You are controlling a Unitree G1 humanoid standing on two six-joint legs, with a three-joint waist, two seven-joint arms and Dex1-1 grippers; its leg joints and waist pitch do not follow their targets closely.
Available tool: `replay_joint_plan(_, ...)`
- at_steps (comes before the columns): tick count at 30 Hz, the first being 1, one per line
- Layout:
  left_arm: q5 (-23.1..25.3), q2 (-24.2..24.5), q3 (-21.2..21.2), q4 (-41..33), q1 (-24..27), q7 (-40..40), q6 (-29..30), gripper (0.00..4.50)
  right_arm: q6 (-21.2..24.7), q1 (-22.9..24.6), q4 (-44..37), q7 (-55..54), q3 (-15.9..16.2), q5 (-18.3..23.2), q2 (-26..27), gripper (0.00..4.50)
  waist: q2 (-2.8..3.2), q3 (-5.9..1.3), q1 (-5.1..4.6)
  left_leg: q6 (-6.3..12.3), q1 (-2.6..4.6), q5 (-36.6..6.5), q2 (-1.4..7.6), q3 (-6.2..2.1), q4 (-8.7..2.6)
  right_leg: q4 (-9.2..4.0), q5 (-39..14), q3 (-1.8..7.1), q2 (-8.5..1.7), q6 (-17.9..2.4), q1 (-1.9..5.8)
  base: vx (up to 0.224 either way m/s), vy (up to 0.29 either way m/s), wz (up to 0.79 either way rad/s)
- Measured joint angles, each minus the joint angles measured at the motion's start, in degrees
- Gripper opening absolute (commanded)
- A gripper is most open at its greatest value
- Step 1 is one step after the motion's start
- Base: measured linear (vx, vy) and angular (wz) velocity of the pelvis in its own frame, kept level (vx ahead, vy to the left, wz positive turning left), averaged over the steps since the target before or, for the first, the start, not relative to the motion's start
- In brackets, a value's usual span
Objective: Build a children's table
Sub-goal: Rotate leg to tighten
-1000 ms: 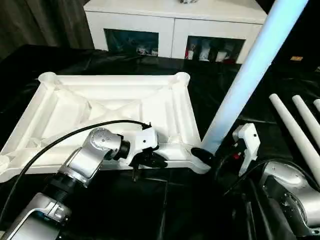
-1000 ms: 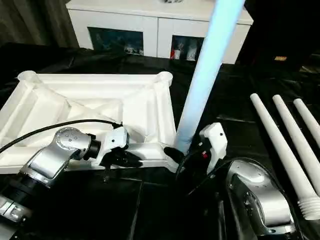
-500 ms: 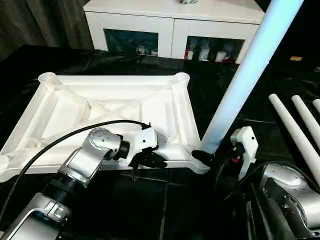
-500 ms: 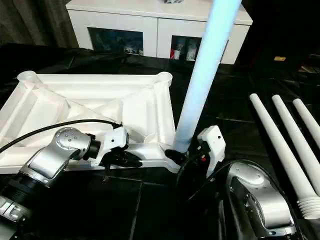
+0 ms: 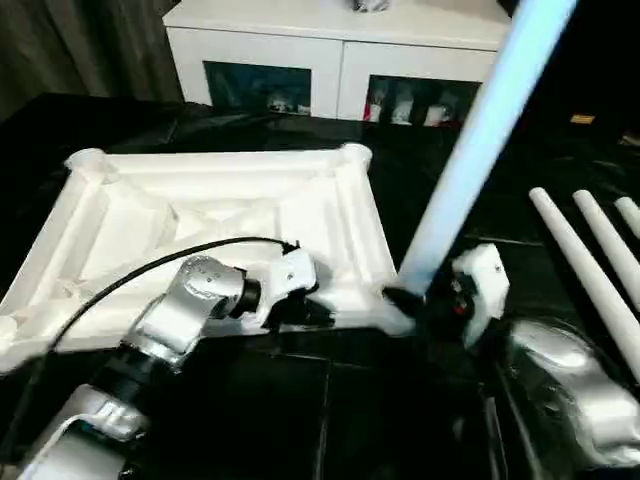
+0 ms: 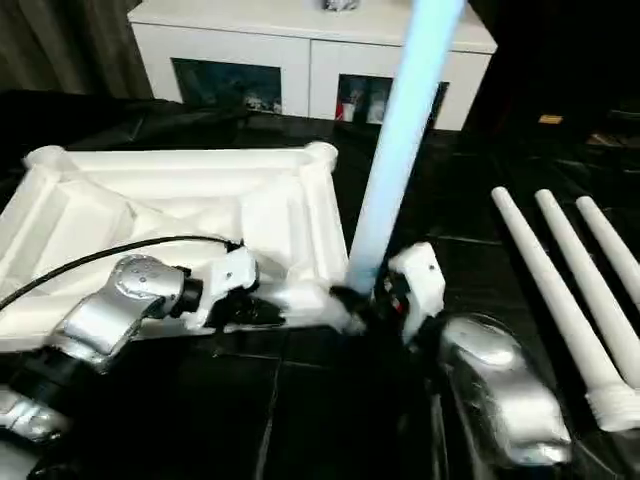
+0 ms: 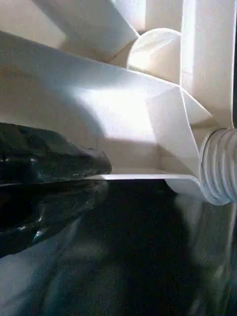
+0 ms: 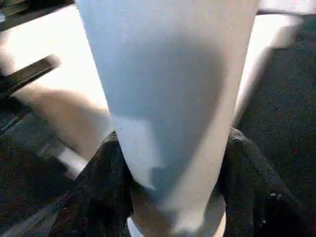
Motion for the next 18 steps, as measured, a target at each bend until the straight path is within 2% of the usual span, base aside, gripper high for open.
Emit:
replay_joint_plan(8, 2.82, -9.16, 0.69, 7.98, -5.06, 13.53, 3.30, 0.00, -5.96, -8.31, 12.80, -18.77, -3.10, -5.34, 10.55, 2.06, -0.06, -0.04, 0.10, -0.04, 0.05, 0.03, 0.00, -0.02, 0.01, -0.10, 0.13, -0.02, 0.00, -0.09, 0.07, 0.000, 0.000, 0.00)
replay_joint_plan(12, 5.82, -15.18, 0.71, 13.31, -8.32, 22.47, 4.64, 0.00, -9.06, -14.21, 21.03, -29.76, -6.29, -8.03, 14.92, 2.06, -0.14, -0.08, 0.58, -0.12, 0.02, 0.09, -0.03, -0.01, 0.05, -0.22, 0.21, 0.03, -0.02, -0.22, 0.17, 0.000, 0.000, 0.00)
replay_joint_plan(18, 6.60, -16.57, 0.22, 13.84, -8.60, 24.27, 4.82, 0.00, -11.00, -14.87, 22.87, -32.27, -7.16, -8.51, 15.96, 2.04, -0.39, -0.25, 0.81, -0.11, 0.03, 0.09, -0.04, -0.01, 0.05, -0.23, 0.37, 0.02, -0.02, -0.02, 0.25, 0.000, 0.000, 0.00)
